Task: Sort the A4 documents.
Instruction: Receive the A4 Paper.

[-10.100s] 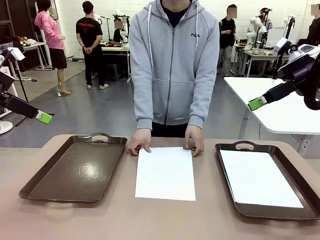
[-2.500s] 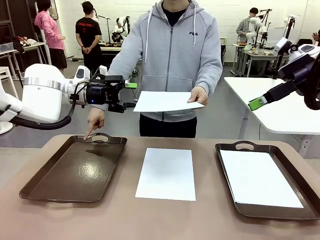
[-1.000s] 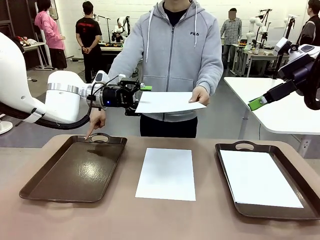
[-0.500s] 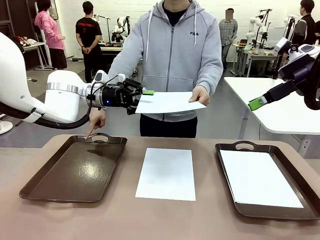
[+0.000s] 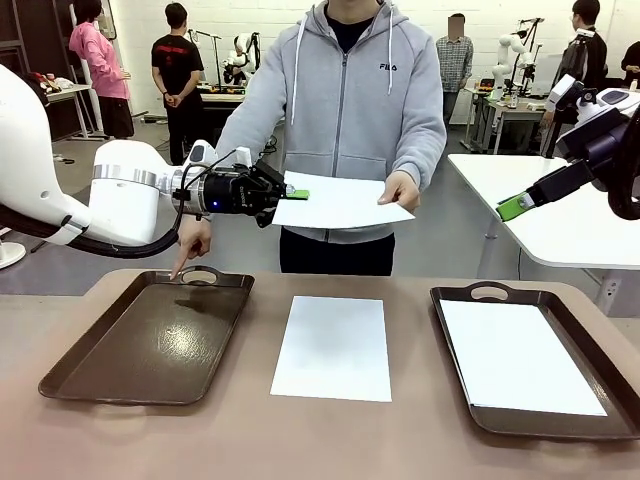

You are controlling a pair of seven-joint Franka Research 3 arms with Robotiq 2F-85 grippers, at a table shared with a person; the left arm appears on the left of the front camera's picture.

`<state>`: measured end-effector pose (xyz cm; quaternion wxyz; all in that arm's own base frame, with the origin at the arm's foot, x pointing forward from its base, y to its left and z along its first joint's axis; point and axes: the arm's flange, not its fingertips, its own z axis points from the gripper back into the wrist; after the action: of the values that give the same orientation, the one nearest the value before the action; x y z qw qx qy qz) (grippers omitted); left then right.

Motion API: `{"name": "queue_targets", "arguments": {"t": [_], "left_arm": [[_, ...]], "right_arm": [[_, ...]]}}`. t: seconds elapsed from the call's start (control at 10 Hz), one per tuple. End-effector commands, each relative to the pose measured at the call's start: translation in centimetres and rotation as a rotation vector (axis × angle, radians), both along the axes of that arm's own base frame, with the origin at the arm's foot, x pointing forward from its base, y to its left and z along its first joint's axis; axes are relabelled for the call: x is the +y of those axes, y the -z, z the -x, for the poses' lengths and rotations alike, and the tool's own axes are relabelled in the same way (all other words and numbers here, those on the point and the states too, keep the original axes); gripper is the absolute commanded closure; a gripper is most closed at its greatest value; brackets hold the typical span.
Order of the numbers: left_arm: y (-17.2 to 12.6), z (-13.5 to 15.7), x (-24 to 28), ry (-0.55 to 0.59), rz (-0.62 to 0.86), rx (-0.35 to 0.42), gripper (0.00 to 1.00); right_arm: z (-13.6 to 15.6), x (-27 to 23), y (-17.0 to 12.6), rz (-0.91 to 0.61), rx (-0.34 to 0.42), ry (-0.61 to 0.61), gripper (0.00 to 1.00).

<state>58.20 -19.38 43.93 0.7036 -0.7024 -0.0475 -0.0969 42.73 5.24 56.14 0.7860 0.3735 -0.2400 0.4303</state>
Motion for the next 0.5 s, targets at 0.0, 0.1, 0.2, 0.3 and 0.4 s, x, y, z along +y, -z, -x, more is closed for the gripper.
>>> {"name": "queue_targets", "arguments": {"t": [0.0, 0.1, 0.2, 0.3, 0.4], "left_arm": [[-0.29, -0.07, 0.03, 0.010, -0.017, -0.036, 1.00], [-0.23, -0.09, -0.04, 0.011, -0.018, -0.036, 1.00], [-0.18, -0.09, -0.10, 0.016, -0.013, -0.038, 1.00], [-0.17, 0.01, -0.24, 0.045, -0.006, -0.047, 1.00], [-0.49, 0.44, -0.41, 0.072, -0.033, -0.041, 1.00]], "right_arm": [[-0.09, 0.07, 0.02, -0.008, -0.005, -0.008, 0.01], [-0.09, 0.07, 0.02, -0.008, -0.005, -0.008, 0.01], [-0.09, 0.07, 0.02, -0.008, -0.005, -0.008, 0.01], [-0.09, 0.07, 0.02, -0.008, -0.005, -0.008, 0.01], [-0.09, 0.07, 0.02, -0.008, -0.005, -0.008, 0.01]]}}
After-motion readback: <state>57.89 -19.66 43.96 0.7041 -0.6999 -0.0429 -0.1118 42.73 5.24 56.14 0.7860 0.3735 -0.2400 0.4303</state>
